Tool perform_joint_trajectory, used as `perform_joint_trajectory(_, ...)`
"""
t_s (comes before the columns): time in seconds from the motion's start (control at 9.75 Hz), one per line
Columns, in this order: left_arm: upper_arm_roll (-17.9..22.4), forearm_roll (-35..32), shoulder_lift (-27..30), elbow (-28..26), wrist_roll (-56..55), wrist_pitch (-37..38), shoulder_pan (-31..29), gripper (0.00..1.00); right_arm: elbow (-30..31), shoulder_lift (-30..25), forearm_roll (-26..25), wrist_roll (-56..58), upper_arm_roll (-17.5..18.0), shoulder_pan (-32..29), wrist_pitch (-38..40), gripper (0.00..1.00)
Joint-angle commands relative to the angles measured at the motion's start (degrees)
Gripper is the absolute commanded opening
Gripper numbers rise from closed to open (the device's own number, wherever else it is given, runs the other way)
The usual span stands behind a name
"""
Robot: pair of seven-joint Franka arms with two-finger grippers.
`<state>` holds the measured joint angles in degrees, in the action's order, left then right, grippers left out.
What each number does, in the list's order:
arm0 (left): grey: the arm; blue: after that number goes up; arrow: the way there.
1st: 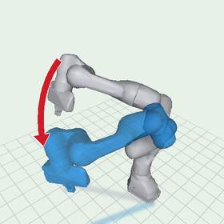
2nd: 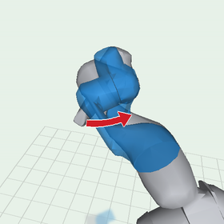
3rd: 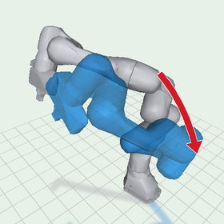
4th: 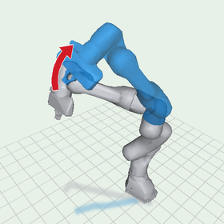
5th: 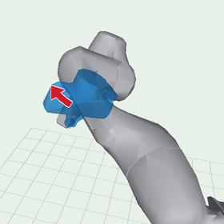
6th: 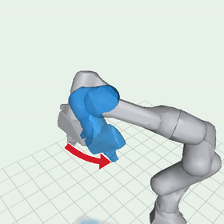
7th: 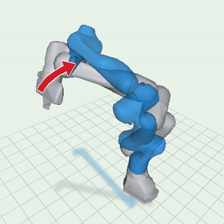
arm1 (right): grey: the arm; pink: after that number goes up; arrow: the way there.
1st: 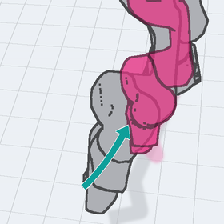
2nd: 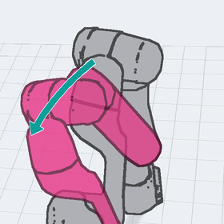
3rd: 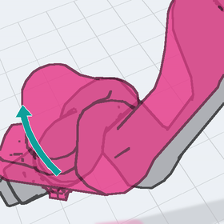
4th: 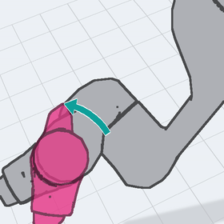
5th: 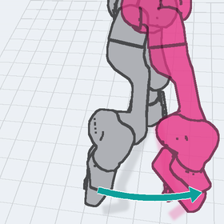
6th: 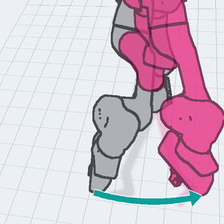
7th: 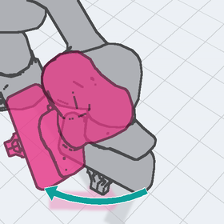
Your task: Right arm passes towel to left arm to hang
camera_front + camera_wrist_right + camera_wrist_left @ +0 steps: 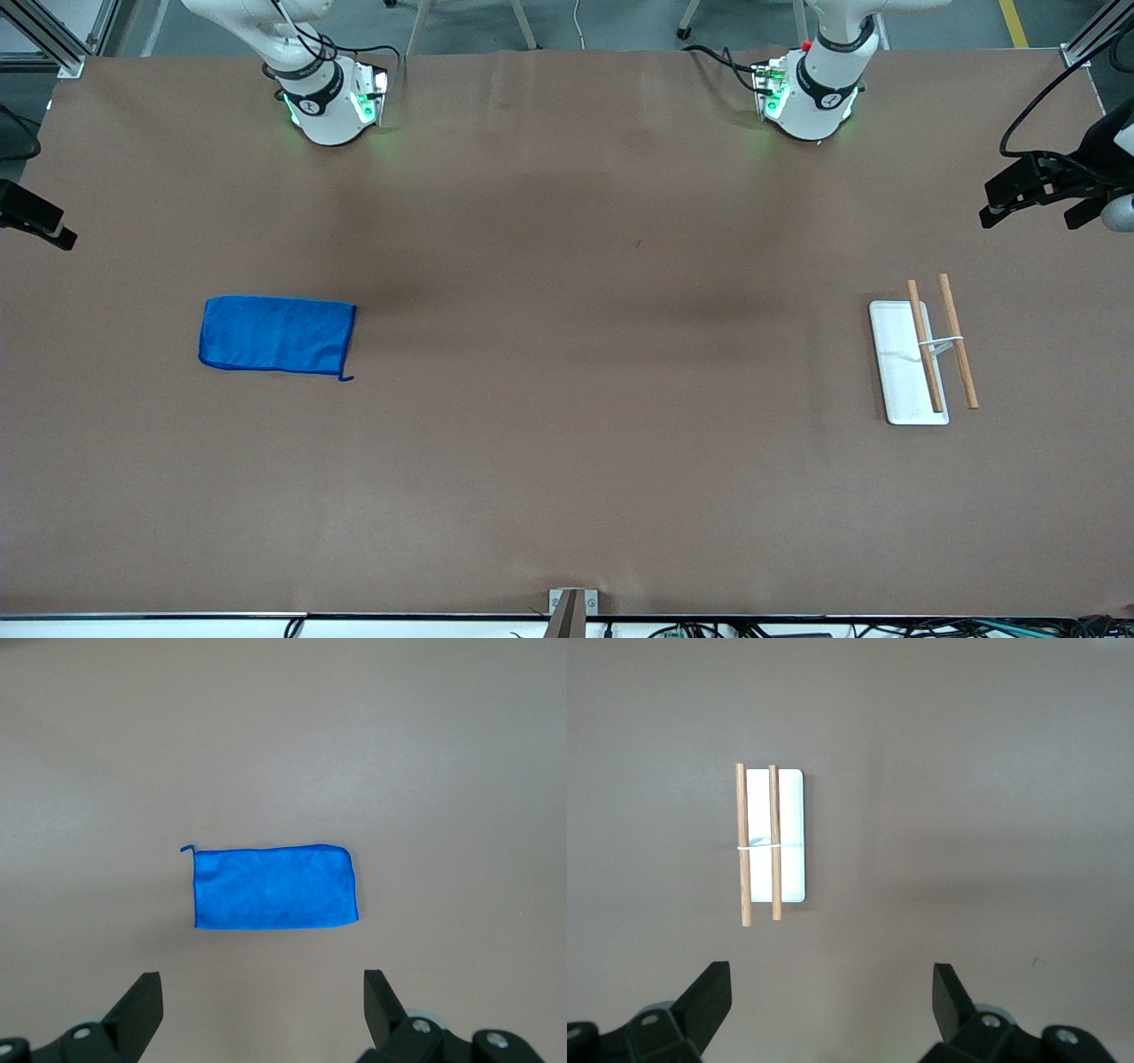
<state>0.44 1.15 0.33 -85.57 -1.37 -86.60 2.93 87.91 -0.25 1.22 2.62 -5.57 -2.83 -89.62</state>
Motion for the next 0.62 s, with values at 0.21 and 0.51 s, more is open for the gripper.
perform_joint_trajectory(0.21, -0.27, -1.15, -0.5, -1.35, -0.39, 0.03, -0.03, 1.0, 0.34, -0.71, -0.34, -1.12, 0.12, 0.11, 0.5, 1.0)
perform_joint_trajectory(0.51, -0.27, -1.15, -0.5, -1.35, -0.39, 0.03, 0.06, 1.0, 4.27, -0.8, -0.43, -0.86, 0.21, 0.29, 2.27, 1.0)
